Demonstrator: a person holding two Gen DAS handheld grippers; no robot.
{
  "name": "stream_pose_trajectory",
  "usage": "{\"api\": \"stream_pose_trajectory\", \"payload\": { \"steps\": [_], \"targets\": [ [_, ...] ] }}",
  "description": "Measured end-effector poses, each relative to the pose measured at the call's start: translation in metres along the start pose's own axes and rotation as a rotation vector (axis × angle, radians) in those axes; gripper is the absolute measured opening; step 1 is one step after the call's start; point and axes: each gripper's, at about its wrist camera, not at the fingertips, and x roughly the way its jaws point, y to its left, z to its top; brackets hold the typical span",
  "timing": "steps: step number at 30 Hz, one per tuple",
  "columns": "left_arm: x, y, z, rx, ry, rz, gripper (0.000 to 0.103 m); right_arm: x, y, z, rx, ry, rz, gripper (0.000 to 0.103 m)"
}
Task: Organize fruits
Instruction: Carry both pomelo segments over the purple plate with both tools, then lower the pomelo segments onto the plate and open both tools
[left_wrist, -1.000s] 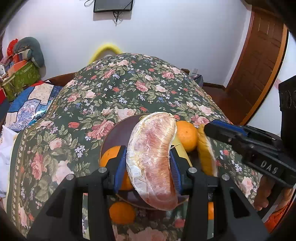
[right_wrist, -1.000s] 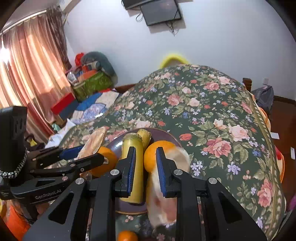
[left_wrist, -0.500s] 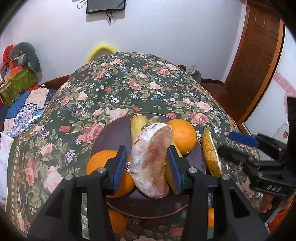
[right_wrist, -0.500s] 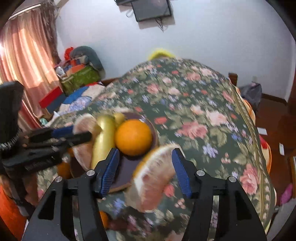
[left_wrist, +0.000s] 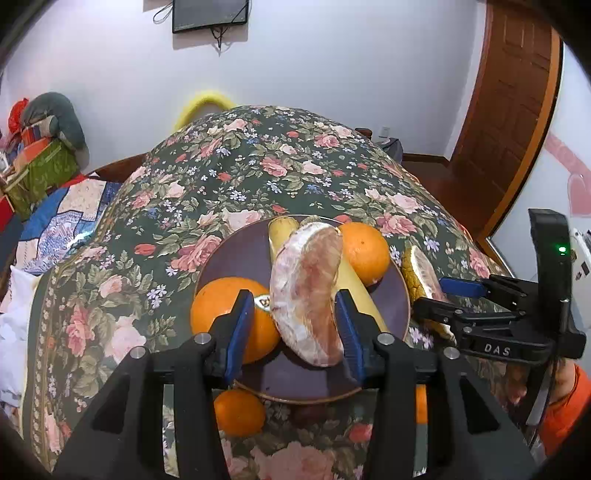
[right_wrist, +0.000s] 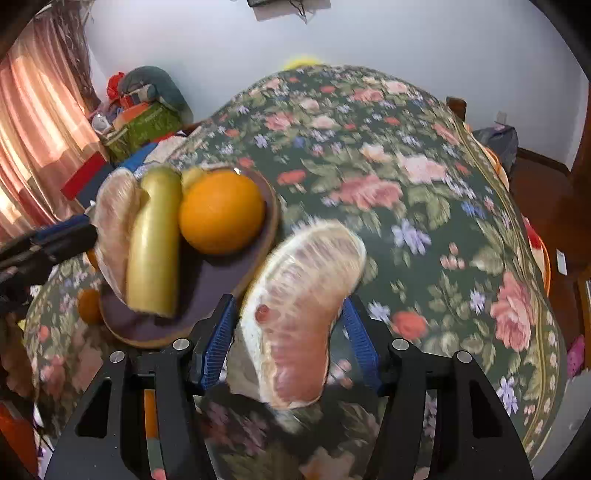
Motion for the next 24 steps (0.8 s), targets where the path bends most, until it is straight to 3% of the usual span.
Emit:
{"api": "stream_pose_trajectory", "payload": {
  "steps": [13,19,24],
  "targets": [
    [-0.008,0.017,-0.014,-0.045,0.013,0.024,0.048,0.014,-0.009,0.012,-0.007,0.022,-0.038,0.055],
    [-0.017,0.03,-0.02,-0.062,-0.001,0.052,0.048,0.008,-0.008,0.01,0.002,-0.012,-0.062,0.049],
    [-0.023,0.041,-0.024,-0.075,-0.004,0.081,0.051,-0.012,0.005,0.015,0.004,-0.073,-0.012,0.049]
  ]
}}
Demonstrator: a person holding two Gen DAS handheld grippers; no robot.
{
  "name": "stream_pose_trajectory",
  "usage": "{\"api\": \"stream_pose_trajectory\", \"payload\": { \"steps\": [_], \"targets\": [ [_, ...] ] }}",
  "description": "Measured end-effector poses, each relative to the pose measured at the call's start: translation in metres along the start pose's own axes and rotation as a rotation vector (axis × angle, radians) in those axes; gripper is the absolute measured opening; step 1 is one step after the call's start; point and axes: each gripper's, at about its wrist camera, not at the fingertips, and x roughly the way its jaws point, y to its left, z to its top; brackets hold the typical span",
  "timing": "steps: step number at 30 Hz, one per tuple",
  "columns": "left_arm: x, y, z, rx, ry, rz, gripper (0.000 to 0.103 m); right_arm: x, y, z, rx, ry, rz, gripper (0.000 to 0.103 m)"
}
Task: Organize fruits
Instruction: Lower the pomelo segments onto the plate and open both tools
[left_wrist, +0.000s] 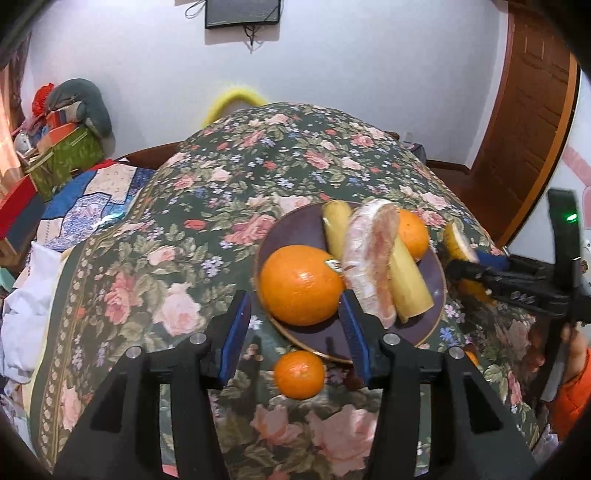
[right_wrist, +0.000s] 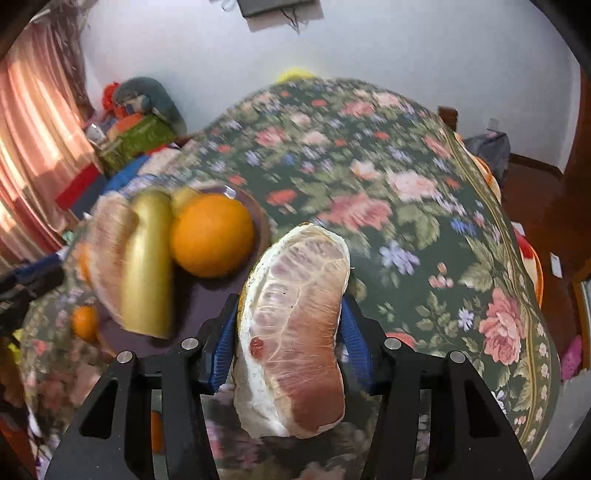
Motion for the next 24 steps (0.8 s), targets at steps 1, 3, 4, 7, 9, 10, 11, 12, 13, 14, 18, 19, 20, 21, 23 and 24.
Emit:
{"api": "stream_pose_trajectory", "payload": {
  "steps": [1,3,4,7,9,10,11,12,13,14,18,19,20,21,23,24],
  "targets": [
    [-0.001,0.003,-0.001,-0.004,-0.001,0.005,0.052,-0.005,0.007,0.004,-0.013,-0.018,0.012,0.049],
    [-0.002,0.007,-0.003,-0.013,-0.001,0.009,0.053,-0.009,0.018,0.01,-0.029,-0.044,0.035,0.049],
    [-0.003,0.009,-0.004,-0.016,0.0,0.012,0.053,-0.01,0.024,0.013,-0.039,-0.055,0.047,0.049],
    [-0.003,0.014,-0.007,-0.025,0.005,0.018,0.053,-0.006,0.043,0.023,-0.074,-0.079,0.062,0.049],
    [-0.002,0.017,-0.01,-0.033,0.011,0.016,0.053,0.0,0.051,0.027,-0.086,-0.083,0.072,0.049],
    [-0.002,0.018,-0.011,-0.035,0.014,0.015,0.053,0.003,0.054,0.029,-0.09,-0.082,0.077,0.05],
    [-0.001,0.019,-0.012,-0.035,0.017,0.013,0.053,0.007,0.057,0.03,-0.095,-0.073,0.081,0.05],
    [-0.001,0.019,-0.013,-0.034,0.019,0.012,0.053,0.011,0.059,0.03,-0.095,-0.062,0.083,0.051],
    [-0.001,0.019,-0.014,-0.033,0.021,0.013,0.053,0.016,0.059,0.031,-0.091,-0.045,0.083,0.052],
    [-0.001,0.019,-0.015,-0.03,0.024,0.011,0.053,0.019,0.059,0.03,-0.085,-0.03,0.081,0.052],
    [-0.001,0.015,-0.016,-0.023,0.029,0.001,0.053,0.016,0.055,0.027,-0.074,-0.029,0.073,0.053],
    [-0.001,0.014,-0.017,-0.022,0.031,-0.002,0.053,0.013,0.055,0.027,-0.081,-0.035,0.07,0.053],
    [-0.001,0.012,-0.017,-0.022,0.033,-0.007,0.053,0.009,0.056,0.028,-0.085,-0.037,0.067,0.053],
    [-0.002,0.01,-0.017,-0.022,0.035,-0.011,0.053,0.005,0.057,0.028,-0.093,-0.038,0.067,0.053],
    [-0.005,0.006,-0.018,-0.016,0.035,-0.017,0.053,-0.003,0.059,0.027,-0.111,-0.046,0.058,0.053],
    [-0.007,0.003,-0.018,-0.012,0.034,-0.018,0.053,-0.008,0.061,0.027,-0.122,-0.056,0.046,0.053]
  ]
}}
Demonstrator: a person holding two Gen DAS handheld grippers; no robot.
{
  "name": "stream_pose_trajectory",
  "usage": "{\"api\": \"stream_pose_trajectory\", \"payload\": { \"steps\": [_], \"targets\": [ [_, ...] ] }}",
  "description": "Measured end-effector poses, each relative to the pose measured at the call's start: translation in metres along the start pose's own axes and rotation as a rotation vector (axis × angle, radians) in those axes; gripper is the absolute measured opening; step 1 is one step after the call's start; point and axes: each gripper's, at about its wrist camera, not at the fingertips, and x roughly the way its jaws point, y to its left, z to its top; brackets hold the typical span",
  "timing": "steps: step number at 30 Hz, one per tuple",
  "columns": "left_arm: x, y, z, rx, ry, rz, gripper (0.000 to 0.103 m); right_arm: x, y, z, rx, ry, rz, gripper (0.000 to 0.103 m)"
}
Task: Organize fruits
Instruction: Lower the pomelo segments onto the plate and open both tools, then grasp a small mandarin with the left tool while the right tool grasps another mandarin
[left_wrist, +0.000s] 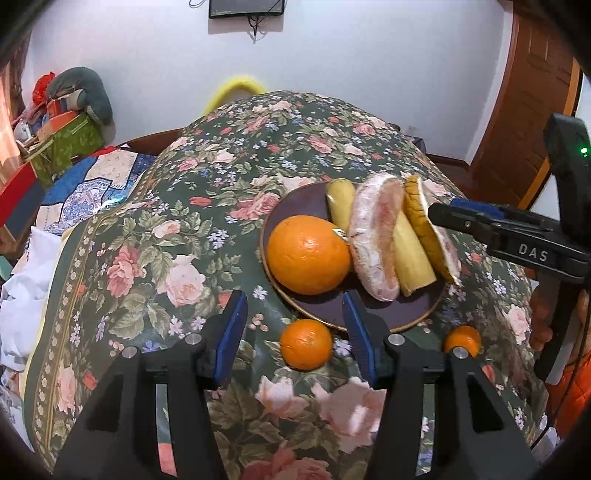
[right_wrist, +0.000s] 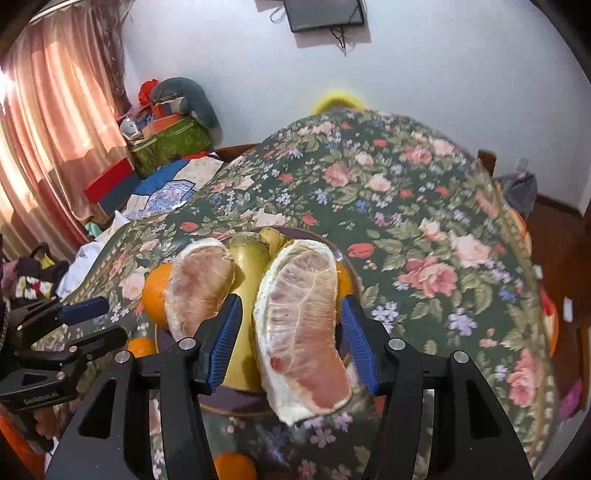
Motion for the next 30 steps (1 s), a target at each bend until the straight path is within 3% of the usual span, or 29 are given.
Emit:
{"api": "stream_pose_trajectory", "payload": {
  "steps": [13,25,30],
  "targets": [
    [-0.041,-0.007,-0.023,-0.007,0.007,-0.026,0.054,-0.056,0.028,-0.039,-0.105,-0.007,-0.065,0.053],
    [-0.035,0.017,-0.048,-0.068,0.078,-0.042,0.054,-0.027,0.042,-0.083,-0.142,0.133,-0.042,0.052],
    [-0.019,0.018,-0.05,-0.065,0.108,-0.05,0.054,-0.014,0.038,-0.085,-0.138,0.164,-0.043,0.04]
  ]
}}
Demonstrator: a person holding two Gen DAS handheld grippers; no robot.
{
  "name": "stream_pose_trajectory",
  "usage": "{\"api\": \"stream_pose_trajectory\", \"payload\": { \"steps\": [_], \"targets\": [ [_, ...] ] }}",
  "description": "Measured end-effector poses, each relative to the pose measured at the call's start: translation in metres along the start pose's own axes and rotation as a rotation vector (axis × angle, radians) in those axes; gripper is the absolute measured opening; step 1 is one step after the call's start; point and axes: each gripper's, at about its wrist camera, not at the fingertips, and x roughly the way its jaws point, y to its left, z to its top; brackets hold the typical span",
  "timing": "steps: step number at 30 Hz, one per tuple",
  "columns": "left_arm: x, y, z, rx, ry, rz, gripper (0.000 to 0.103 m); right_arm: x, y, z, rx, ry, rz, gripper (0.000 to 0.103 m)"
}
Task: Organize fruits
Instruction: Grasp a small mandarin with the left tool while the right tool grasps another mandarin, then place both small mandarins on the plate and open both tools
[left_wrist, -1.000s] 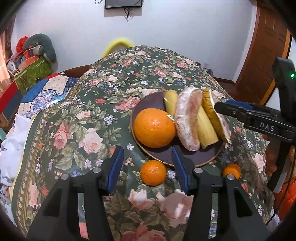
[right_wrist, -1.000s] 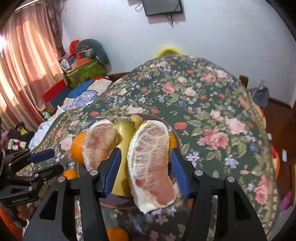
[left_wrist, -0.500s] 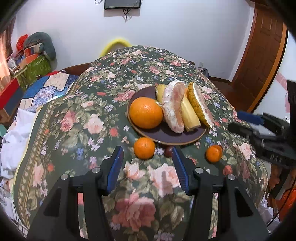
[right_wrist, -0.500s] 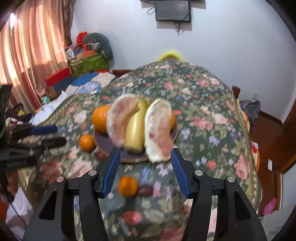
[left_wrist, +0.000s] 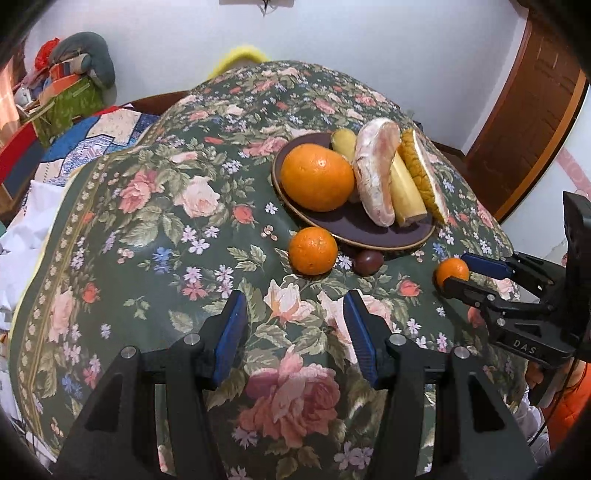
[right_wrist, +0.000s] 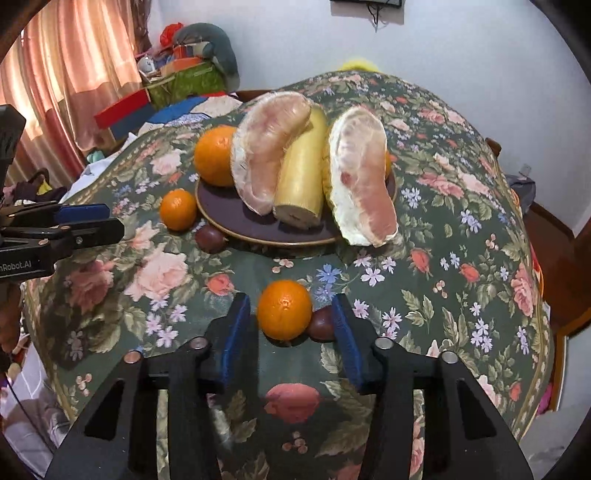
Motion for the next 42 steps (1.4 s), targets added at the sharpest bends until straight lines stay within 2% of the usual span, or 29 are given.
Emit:
{"api": "stream_pose_trajectory", "payload": {
  "steps": [3,5,14,17,21,27,31,38,42],
  "targets": [
    [0.009,-0.002,0.003,0.003,0.008,0.005,0.054,0.0,-0.001,0.0,0.001,-0.01,0.007,0.037],
    [0.017,-0.002,0.007,0.001,0.015,0.002,0.054,-0.002,0.0,0.001,-0.001,-0.02,0.025,0.029],
    [0.041,-0.013,0.023,0.046,0.016,0.01,0.054,-0.008,-0.002,0.006,0.007,-0.047,0.049,0.029],
    [0.045,-0.013,0.028,0.038,0.013,0.004,0.051,-0.011,-0.007,0.009,0.027,-0.062,0.057,0.029],
    [0.053,-0.014,0.03,0.039,0.02,-0.014,0.037,-0.016,-0.013,0.013,0.042,-0.081,0.051,0.029],
    [0.046,-0.018,0.028,0.056,0.007,0.005,0.036,-0.025,-0.021,0.022,0.061,-0.122,0.042,0.029],
    [0.029,-0.016,0.033,0.052,-0.034,0.012,0.036,-0.036,-0.022,0.034,0.065,-0.163,0.037,0.029],
    [-0.007,-0.015,0.065,0.055,-0.157,0.026,0.037,-0.047,-0.023,0.064,0.062,-0.236,0.031,0.029],
    [-0.013,-0.015,0.084,0.057,-0.197,0.03,0.037,-0.047,-0.02,0.086,0.051,-0.272,0.039,0.029]
  ]
}}
